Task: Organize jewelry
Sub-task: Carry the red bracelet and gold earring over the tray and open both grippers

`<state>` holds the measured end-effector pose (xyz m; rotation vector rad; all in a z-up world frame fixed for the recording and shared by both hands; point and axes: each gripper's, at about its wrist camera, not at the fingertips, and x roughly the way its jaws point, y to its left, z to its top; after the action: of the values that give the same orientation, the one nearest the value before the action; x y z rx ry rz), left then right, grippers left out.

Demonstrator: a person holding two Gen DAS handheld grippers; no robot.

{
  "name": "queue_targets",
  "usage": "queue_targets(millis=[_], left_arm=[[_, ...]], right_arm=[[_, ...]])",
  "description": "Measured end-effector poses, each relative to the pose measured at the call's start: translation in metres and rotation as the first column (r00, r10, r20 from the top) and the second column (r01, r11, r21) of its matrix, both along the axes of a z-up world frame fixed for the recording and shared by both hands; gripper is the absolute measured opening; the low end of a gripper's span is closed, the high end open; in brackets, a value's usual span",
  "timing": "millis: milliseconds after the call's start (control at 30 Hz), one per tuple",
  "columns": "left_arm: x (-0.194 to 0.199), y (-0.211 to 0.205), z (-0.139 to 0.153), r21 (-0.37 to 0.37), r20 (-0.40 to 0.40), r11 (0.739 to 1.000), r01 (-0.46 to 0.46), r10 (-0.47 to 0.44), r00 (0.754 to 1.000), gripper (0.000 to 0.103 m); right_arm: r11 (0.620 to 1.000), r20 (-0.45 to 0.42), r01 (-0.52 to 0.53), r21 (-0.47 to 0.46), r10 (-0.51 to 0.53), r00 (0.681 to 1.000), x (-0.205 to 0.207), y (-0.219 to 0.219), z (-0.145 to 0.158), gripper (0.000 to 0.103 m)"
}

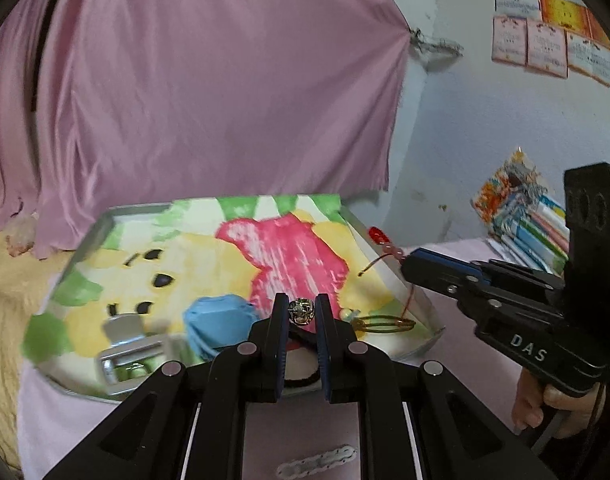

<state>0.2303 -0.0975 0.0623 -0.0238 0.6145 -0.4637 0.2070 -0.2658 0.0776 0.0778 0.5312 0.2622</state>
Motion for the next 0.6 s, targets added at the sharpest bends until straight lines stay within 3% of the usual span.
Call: queue_targets(millis=[300, 600], left_arm=[[0.012, -0.017, -0.026, 0.078, -0.090, 0.996, 0.051, -0.044, 0.995, 0.012], [0.007, -0.027, -0.031, 0.175, -0.058, 0.984, 0.035, -0.025, 0.998, 0.012]], right_arm=[[1.000, -0.172, -0.007, 0.028, 0.012, 0.985, 0.025, -0.006, -0.042, 0.007], [0.999, -0.214, -0.012, 0.040, 0.021, 0.977, 0.030, -0.002, -0.053, 0.007]])
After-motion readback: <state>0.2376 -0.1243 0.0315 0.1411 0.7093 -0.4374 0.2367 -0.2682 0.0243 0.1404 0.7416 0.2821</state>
